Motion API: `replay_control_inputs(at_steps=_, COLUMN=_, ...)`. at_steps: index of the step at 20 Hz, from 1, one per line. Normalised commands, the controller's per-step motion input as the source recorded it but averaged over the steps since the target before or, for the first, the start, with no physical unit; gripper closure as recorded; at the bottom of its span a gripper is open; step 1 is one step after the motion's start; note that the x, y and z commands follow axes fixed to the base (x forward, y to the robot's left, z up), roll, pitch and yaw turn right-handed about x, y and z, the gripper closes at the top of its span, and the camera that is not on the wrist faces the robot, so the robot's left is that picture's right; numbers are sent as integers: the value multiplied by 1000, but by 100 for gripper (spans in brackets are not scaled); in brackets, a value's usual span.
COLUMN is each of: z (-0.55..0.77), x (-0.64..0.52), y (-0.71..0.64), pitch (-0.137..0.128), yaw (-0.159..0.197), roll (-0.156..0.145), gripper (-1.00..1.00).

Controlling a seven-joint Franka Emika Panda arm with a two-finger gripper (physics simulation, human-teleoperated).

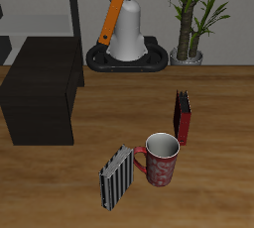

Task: Place the orange book flat on top of the shelf

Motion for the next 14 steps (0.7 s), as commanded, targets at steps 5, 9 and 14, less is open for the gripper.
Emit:
replay_control_inputs(at_steps=5, z=179, x=-16, y=-409, pitch=-41, yaw=-1, roll=-97, gripper=100)
replay_control_inputs(at_steps=9, z=65, x=17, y=-399, pitch=-9, yaw=-2, roll=-84, gripper=100)
replay_control_inputs(at_steps=14, z=28, x=-9, y=-446, pitch=-13, yaw=-10, roll=-91, gripper=100)
